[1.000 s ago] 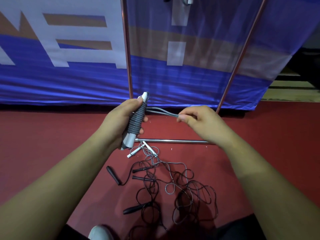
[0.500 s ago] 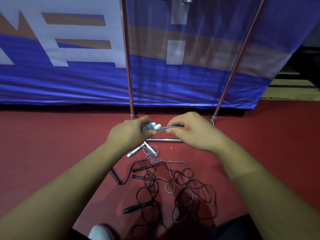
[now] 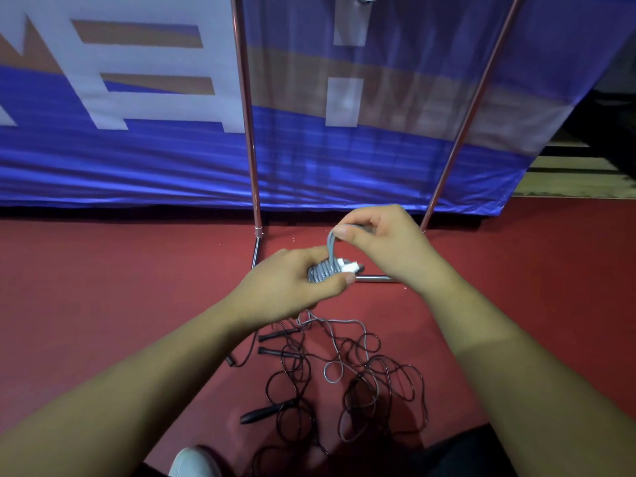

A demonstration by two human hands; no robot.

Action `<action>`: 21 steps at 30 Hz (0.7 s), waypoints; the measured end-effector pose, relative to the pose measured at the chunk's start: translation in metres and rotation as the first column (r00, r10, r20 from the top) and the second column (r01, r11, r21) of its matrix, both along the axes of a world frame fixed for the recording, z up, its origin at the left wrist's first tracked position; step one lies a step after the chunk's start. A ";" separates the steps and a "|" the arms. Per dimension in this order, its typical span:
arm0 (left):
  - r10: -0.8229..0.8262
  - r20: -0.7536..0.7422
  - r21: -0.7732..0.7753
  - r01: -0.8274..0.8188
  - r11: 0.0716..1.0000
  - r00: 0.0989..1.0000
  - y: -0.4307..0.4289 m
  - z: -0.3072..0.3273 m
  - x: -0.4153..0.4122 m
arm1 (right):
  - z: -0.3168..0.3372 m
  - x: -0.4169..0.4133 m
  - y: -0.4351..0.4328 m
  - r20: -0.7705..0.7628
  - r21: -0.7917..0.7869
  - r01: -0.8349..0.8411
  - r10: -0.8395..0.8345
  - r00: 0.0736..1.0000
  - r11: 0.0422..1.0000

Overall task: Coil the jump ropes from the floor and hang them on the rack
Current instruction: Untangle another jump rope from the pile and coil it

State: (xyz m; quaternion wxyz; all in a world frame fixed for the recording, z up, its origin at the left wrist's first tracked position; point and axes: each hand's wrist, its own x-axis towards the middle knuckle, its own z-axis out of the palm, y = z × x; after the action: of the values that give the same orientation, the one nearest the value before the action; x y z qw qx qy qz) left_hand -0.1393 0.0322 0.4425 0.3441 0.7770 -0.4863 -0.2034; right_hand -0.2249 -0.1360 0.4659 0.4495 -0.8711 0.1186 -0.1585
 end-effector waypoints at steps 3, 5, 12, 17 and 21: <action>-0.021 -0.439 -0.220 -0.085 0.972 0.898 -0.001 0.007 -0.001 | 0.000 0.000 -0.001 -0.018 0.203 -0.023 0.028 0.999 0.979; -0.006 -0.609 -0.292 -0.217 0.932 0.794 -0.003 0.011 0.001 | 0.002 0.001 0.003 -0.023 0.361 -0.031 0.042 0.999 0.932; -0.078 -0.855 -0.324 -0.409 0.853 0.513 -0.008 0.017 0.007 | 0.005 0.001 0.014 -0.109 0.482 -0.049 0.116 0.987 0.875; -0.140 -0.887 -0.315 -0.355 0.880 0.441 -0.005 0.016 0.008 | 0.002 -0.006 0.012 -0.113 0.487 -0.028 0.095 0.989 0.873; -0.095 -0.901 -0.272 -0.379 0.885 0.424 -0.003 0.012 0.013 | 0.000 -0.010 0.009 -0.104 0.401 0.007 0.038 0.994 0.916</action>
State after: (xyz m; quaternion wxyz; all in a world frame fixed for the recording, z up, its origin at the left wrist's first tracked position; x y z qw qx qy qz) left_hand -0.1264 0.0290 0.4546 0.7289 0.4900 -0.1913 -0.4383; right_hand -0.2348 -0.1266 0.4656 0.6122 -0.7690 0.1660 -0.0794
